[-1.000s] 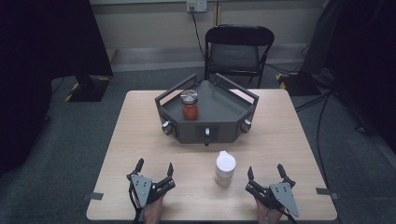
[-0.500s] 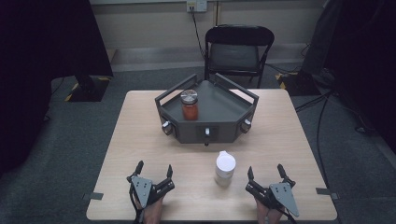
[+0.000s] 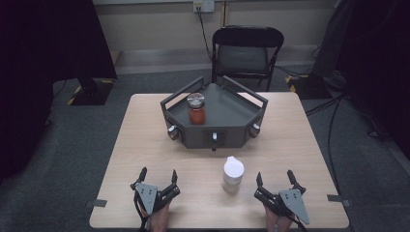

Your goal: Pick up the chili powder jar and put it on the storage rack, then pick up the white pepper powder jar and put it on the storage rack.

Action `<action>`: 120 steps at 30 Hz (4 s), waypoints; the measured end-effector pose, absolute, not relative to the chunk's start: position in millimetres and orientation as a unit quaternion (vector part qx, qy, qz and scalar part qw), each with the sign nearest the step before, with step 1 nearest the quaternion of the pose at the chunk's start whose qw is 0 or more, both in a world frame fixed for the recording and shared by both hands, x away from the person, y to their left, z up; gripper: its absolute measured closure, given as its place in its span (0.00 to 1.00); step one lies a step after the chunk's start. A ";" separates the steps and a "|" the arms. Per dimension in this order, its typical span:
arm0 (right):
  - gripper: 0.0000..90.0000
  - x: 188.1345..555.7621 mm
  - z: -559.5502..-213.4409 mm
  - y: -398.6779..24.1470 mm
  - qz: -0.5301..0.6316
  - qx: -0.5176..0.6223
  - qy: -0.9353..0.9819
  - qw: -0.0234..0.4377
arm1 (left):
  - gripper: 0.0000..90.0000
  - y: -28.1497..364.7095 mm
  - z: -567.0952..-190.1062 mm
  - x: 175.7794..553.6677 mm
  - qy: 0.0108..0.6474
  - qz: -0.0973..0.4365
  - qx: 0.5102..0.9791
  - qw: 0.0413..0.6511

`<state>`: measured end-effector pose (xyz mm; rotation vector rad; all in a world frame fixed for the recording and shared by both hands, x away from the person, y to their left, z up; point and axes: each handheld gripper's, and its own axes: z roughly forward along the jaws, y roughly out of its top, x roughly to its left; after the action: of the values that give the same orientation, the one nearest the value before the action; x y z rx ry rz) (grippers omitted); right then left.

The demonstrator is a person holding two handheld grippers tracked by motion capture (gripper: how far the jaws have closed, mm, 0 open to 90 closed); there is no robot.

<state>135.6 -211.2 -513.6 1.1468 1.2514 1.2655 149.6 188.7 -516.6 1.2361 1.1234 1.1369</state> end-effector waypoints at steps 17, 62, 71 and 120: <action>0.00 136.0 -513.0 -210.5 0.519 0.472 0.516 0.491 | 0.00 187.7 -516.5 149.1 0.474 0.480 0.516 0.529; 0.01 130.3 -462.0 -188.7 0.589 0.401 0.538 0.450 | 0.00 187.9 -516.5 149.1 0.474 0.479 0.516 0.529; 0.05 138.2 -461.7 -178.4 0.588 0.388 0.564 0.430 | 0.00 188.1 -516.5 149.1 0.473 0.479 0.516 0.529; 0.32 156.8 -476.7 -168.6 0.569 0.410 0.607 0.373 | 0.00 188.5 -516.5 149.1 0.473 0.478 0.517 0.530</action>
<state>156.8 -168.6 -476.7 1.0499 1.5557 1.4572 149.1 188.5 -516.5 1.2331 1.1287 1.1422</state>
